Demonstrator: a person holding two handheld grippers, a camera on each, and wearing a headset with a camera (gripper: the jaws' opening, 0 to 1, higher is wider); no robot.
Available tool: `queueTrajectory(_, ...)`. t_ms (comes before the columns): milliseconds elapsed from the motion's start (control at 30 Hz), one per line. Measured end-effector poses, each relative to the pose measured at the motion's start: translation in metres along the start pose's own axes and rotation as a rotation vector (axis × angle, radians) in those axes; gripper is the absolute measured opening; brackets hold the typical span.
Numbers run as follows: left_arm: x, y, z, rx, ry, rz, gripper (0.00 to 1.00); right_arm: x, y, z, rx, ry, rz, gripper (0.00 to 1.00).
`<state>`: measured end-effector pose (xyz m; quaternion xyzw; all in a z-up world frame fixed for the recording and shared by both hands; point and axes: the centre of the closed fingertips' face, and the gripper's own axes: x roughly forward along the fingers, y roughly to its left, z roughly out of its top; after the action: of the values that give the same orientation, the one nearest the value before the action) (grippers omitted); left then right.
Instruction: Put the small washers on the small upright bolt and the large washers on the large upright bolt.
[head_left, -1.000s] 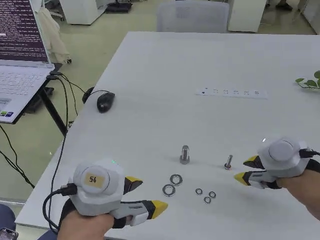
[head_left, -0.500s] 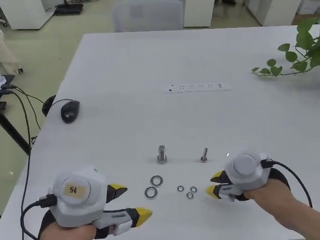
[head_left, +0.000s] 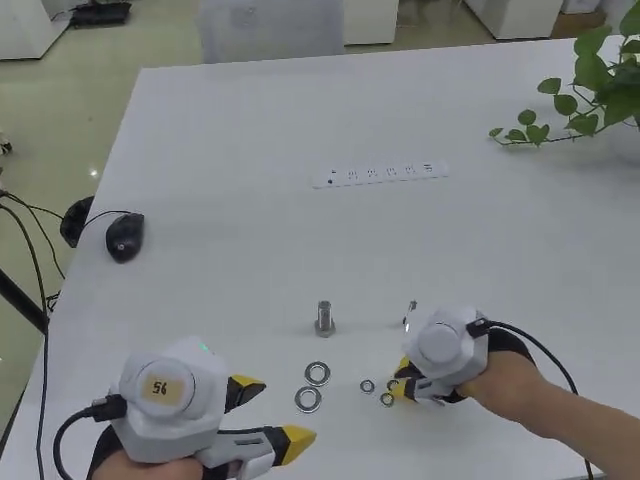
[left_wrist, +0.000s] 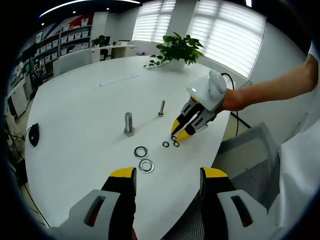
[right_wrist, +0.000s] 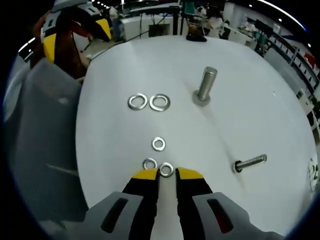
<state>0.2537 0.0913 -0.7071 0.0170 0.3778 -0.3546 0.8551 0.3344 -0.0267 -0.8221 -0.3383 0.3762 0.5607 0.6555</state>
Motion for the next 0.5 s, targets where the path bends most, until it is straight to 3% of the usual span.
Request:
queueTrajectory(233,-0.009,0.006,0.003,-0.031,-0.026,0.046,0.50,0.001,-0.004,0.002,0.010,0.007,0.028,0.15)
queueTrajectory(500,-0.015,0.003,-0.002,-0.069,-0.049,0.087,0.50,-0.002,-0.004,0.002,0.038,-0.002,0.048,0.17)
